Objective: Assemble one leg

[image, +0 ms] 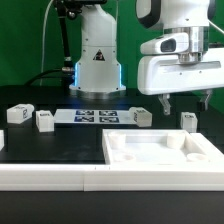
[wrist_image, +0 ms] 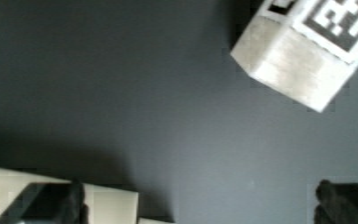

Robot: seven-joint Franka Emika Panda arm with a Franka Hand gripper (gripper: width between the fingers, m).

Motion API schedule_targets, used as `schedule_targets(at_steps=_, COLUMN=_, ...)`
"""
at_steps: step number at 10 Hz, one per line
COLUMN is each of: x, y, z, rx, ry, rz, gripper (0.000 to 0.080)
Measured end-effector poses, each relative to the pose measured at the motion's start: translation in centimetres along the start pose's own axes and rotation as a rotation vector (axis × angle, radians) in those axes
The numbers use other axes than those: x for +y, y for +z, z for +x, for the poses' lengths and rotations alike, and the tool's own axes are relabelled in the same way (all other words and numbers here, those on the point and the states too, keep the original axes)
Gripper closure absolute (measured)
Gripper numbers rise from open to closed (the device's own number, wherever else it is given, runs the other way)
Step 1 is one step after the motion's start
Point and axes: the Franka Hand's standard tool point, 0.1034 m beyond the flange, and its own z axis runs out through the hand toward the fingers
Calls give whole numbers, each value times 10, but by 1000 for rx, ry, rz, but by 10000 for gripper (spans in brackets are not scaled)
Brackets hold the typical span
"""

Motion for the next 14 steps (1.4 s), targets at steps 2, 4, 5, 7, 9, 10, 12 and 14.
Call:
schedule_targets(at_steps=2, x=-5, y=-1, z=-2, rx=0, ry=181, rz=7, gripper=151)
schedule_targets(at_steps=4, x=-19, y=2, z=-10, rx=-13, ry=419, rz=14, gripper=151)
schedule_targets(at_steps=5, x=-20, y=5, z=-12, rx=-13, ry=507, rz=19, gripper=151)
schedule_targets(at_steps=7, x=-23, y=7, z=-13, rx=-16, ry=549, rz=21, gripper=151)
schedule_targets(at_steps=9, x=-26, y=8, z=-14, rx=-37, ry=517, rz=18, gripper=151)
schedule_targets(at_steps=10, x=-30, y=9, z=-17, rx=-79, ry=499, rz=13, gripper=151)
schedule_targets(at_steps=12, x=-25, y=10, z=-16, rx=-177, ry=421, rz=16, gripper=151)
schedule_targets(at_steps=14, x=-19, y=14, z=-17, rx=-329, ry=388, rz=32, gripper=151)
